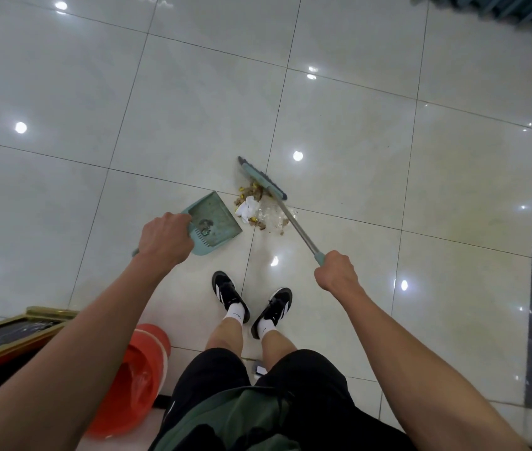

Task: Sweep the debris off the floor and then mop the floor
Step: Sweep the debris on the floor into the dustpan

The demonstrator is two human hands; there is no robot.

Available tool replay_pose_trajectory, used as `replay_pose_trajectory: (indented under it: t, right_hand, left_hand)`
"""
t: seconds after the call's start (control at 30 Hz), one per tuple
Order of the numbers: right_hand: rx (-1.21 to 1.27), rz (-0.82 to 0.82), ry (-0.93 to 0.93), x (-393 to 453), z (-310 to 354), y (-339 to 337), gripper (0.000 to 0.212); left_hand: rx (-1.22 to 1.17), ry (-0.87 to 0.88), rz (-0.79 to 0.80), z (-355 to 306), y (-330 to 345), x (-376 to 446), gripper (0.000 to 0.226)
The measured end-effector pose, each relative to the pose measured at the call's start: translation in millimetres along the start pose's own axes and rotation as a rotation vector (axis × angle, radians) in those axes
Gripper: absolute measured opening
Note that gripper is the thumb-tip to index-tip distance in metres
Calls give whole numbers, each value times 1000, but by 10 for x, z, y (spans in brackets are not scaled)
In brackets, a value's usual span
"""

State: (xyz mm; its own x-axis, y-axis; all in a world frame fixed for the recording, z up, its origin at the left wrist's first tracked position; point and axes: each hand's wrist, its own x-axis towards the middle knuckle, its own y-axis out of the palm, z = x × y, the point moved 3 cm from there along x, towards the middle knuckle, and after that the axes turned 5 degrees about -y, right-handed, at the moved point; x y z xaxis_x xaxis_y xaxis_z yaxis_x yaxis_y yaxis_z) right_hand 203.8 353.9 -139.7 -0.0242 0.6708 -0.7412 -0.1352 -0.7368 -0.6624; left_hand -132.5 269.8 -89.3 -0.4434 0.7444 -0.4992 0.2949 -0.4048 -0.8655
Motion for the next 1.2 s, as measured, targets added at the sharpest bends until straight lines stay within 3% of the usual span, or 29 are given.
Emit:
replay_pose_trajectory:
  t: [0.4,0.6,0.97,1.2]
  right_hand:
    - [-77,12,-94,165,86,-97,41]
    - [-166,89,-143,91,236,47,40]
    - [-32,197,-163,-155,416,212,24]
    - [173,233,-148,-203,334,195,27]
  left_hand:
    - [-4,-16,-9,124,66,129,22]
    - [-74,-68,-7,283,87,151,9]
    - [-108,-73,-32,346,116,101,6]
    - [-133,-98,-62,305,64,92,14]
